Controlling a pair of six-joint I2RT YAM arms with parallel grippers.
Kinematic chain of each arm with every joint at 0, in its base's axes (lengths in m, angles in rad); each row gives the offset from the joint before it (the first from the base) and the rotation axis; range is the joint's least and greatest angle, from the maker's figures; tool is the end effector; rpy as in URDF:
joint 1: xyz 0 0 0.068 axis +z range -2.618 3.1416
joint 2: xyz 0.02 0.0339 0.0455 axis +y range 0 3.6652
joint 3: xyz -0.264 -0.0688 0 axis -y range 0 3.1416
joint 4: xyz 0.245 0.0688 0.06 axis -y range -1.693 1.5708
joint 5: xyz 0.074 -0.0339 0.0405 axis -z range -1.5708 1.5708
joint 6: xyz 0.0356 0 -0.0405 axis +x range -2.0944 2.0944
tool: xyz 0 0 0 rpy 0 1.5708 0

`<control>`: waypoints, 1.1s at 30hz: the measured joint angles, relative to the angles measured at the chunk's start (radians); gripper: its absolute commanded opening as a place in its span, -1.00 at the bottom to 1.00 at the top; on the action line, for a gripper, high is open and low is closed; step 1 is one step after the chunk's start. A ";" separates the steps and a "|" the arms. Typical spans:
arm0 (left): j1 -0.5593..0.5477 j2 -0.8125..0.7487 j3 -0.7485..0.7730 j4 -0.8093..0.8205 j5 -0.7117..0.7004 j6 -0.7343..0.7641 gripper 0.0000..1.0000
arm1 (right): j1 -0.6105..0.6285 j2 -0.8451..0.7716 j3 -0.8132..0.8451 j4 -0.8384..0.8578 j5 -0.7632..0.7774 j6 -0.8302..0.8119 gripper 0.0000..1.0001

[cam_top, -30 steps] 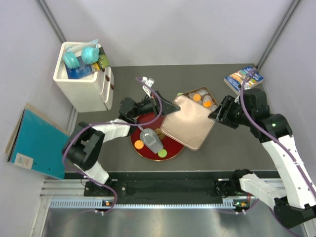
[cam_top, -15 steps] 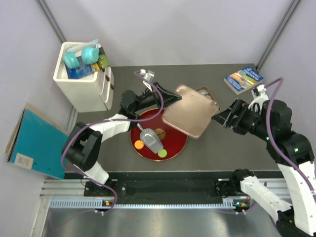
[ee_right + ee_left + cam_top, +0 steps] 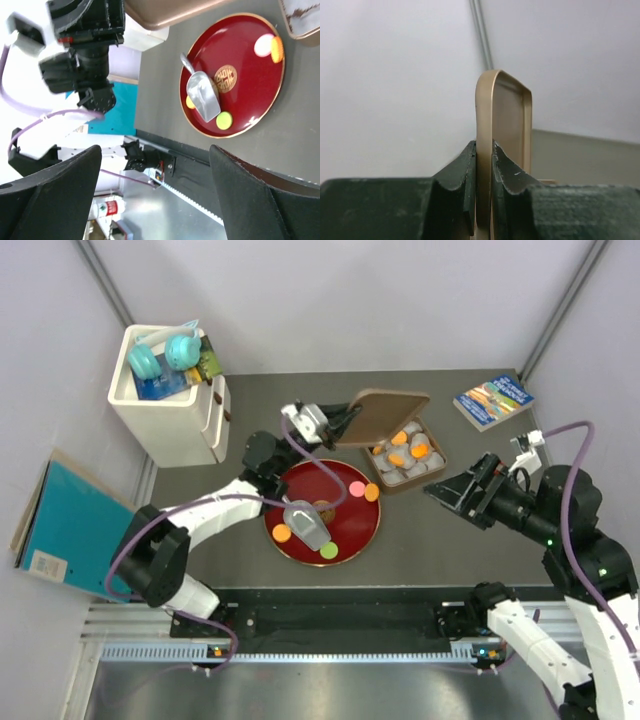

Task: Pack the cookies

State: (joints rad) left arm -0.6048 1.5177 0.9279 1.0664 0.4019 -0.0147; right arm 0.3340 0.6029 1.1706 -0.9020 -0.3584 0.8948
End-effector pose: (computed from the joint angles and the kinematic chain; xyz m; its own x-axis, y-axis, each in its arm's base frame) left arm 0.2700 -0.2035 0.3397 0.3654 -0.2690 -0.8911 0.8147 0.5555 0.1664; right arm 0.0698 0.0374 0.4103 -0.6776 0.5381 -0.5013 -0.1461 0.5695 0.8089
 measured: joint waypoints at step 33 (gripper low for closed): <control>-0.623 0.187 -0.253 0.159 -0.805 1.570 -1.00 | -0.078 0.365 0.023 0.064 0.166 -0.128 0.68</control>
State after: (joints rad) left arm -1.2278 1.7046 0.6750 1.2251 -0.4030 1.5551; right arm 0.2558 0.9676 1.1938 -0.8379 -0.1928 0.7666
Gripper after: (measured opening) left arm 0.183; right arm 0.855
